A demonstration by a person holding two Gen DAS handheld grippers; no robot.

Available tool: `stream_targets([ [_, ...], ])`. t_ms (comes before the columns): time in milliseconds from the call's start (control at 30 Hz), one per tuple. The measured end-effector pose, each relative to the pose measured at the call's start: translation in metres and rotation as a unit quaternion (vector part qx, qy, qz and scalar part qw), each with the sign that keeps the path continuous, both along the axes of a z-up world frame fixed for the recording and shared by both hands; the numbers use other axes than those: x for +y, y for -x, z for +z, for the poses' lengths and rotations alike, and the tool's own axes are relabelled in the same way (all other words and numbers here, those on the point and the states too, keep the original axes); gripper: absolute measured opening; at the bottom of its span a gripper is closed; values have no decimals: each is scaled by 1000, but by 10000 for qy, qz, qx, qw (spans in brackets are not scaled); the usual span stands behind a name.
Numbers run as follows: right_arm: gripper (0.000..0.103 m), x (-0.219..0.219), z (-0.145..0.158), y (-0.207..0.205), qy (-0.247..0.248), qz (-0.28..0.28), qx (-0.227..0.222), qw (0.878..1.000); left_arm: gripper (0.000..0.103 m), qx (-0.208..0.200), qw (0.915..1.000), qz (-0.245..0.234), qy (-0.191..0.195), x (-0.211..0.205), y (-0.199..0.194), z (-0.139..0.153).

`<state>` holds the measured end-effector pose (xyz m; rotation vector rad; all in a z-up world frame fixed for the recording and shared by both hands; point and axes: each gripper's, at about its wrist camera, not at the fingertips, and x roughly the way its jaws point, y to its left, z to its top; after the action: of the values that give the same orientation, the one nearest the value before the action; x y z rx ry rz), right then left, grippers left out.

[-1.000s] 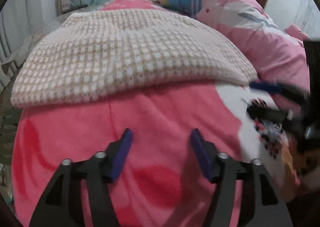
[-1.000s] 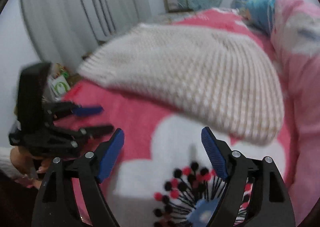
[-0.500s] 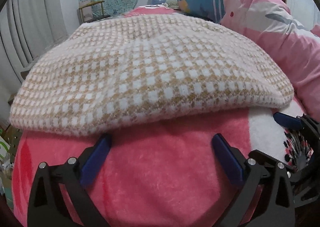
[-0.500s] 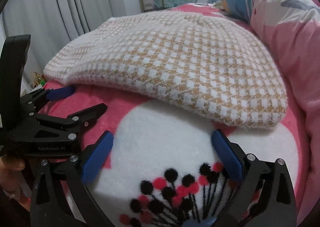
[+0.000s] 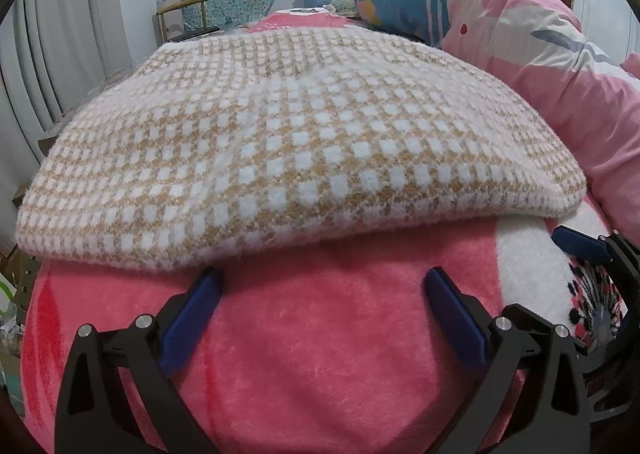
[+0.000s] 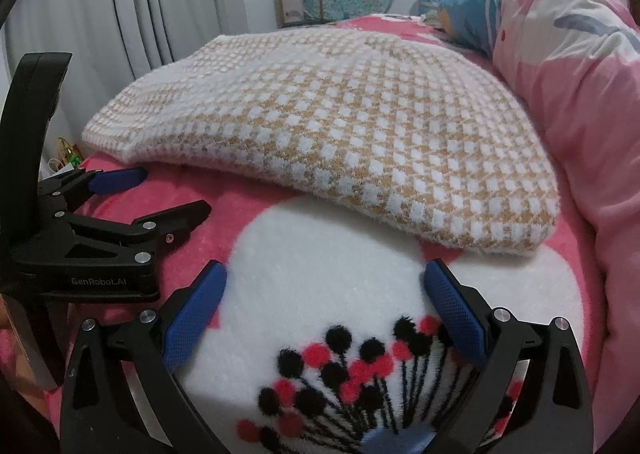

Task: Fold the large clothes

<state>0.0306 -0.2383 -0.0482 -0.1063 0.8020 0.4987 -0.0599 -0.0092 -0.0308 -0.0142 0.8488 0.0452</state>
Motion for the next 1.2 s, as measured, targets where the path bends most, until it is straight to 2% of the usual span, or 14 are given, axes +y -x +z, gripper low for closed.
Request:
stream_targets([
  [1200,95,-1,-3,0,-145,-2,9,9999,99,-14,10000,-4,7,0,-1,-1],
])
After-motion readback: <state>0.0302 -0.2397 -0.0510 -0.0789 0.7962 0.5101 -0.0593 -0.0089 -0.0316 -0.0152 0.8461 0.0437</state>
